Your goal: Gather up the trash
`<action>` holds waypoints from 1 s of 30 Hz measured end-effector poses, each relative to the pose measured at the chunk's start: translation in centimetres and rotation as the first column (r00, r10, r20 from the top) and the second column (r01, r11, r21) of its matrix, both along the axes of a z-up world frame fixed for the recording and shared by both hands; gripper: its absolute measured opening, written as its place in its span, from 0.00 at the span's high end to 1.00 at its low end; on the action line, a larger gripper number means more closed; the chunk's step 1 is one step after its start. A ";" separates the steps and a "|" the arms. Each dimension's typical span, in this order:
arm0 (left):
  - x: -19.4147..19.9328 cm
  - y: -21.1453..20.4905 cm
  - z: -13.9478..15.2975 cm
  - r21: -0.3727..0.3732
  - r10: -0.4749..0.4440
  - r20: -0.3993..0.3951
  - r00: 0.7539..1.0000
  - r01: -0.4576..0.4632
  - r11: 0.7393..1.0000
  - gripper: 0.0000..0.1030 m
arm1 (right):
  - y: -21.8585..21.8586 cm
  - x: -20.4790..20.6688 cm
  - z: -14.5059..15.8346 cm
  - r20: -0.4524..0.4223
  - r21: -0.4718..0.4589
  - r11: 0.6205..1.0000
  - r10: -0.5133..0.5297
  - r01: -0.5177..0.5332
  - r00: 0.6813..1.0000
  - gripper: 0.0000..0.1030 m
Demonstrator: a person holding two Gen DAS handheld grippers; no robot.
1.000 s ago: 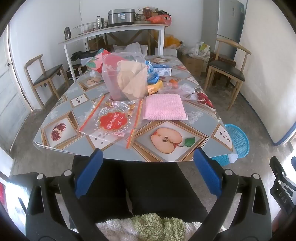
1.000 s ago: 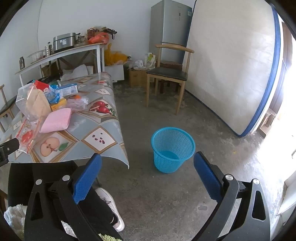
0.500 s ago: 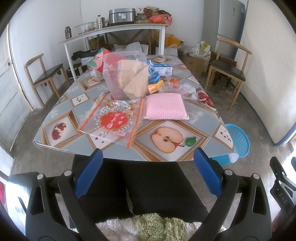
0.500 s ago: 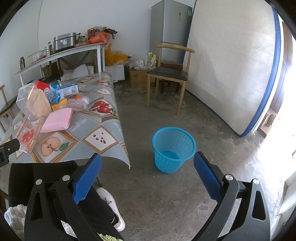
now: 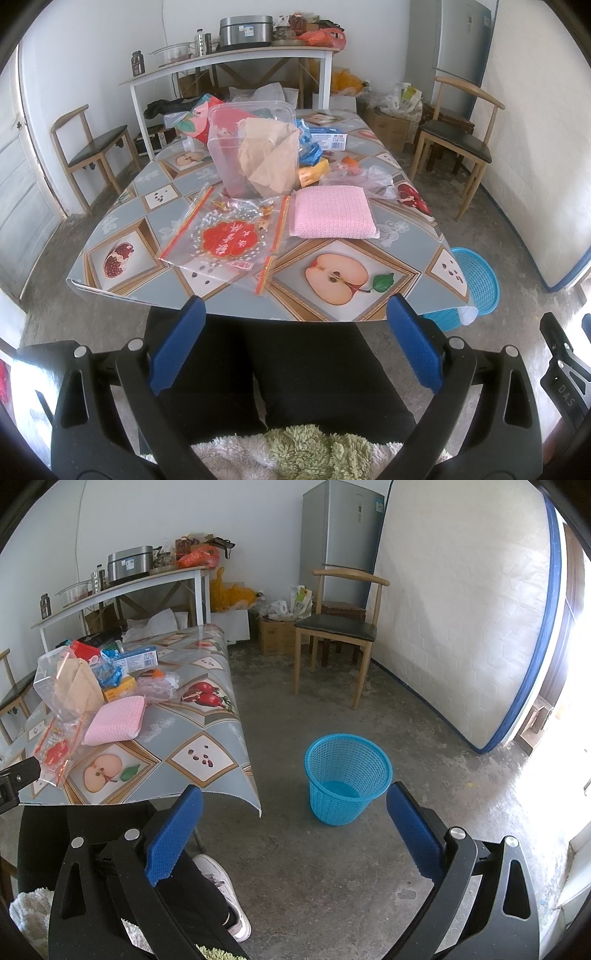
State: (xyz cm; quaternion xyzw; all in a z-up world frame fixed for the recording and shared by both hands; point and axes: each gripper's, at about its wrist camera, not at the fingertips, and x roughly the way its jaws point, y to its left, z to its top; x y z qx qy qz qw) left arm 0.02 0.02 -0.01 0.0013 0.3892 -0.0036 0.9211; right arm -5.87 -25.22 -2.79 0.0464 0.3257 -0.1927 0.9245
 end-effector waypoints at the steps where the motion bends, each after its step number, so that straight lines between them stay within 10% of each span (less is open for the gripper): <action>1: 0.0 0.0 0.0 0.000 0.000 0.000 1.000 0.000 1.000 0.08 | 0.0 0.0 0.0 0.000 -0.002 1.000 0.000 0.000 1.000 0.06; 30: -0.2 0.2 -0.3 -0.008 0.005 -0.008 1.000 -0.005 1.000 0.08 | 0.4 0.0 0.2 0.001 -0.001 1.000 0.002 -0.002 1.000 0.06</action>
